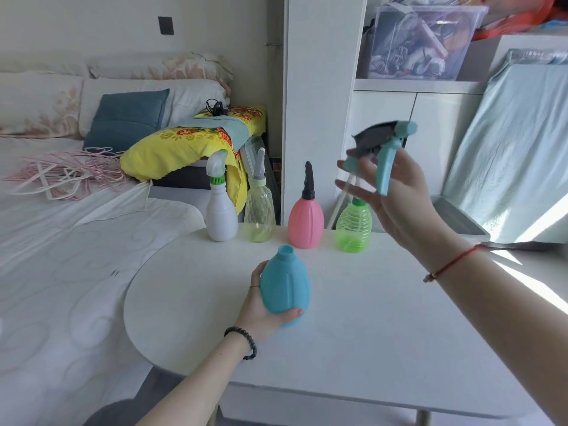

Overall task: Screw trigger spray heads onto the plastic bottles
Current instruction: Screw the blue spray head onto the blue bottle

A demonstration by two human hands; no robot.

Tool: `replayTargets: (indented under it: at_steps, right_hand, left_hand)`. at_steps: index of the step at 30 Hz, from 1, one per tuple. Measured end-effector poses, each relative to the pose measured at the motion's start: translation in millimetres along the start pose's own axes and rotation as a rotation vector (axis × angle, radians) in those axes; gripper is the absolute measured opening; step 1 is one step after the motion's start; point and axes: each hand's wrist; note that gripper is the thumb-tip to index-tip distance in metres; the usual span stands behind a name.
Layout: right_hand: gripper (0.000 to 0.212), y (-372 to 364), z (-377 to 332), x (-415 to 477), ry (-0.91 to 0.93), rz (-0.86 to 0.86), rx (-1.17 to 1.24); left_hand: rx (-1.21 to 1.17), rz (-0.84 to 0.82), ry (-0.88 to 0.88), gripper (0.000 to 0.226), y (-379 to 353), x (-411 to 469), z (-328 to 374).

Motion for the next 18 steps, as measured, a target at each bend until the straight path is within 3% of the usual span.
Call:
replayTargets:
  at_steps: [12,18]
  right_hand:
    - [0.026,-44,54,-4,-0.066,0.013,-0.14]
    - [0.029,-37,97,-32,-0.155,-0.167,-0.35]
  left_hand:
    - [-0.024,0.028,-0.019,0.087,0,-2,-4]
    - [-0.061,0.031,-0.017,0.086,-1,-3,-2]
Point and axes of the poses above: each hand's wrist, its own x-axis towards the middle knuckle, its own y-axis out of the back of the hand, z = x × y, and after that the axes turned 13 degrees about z, right-handed
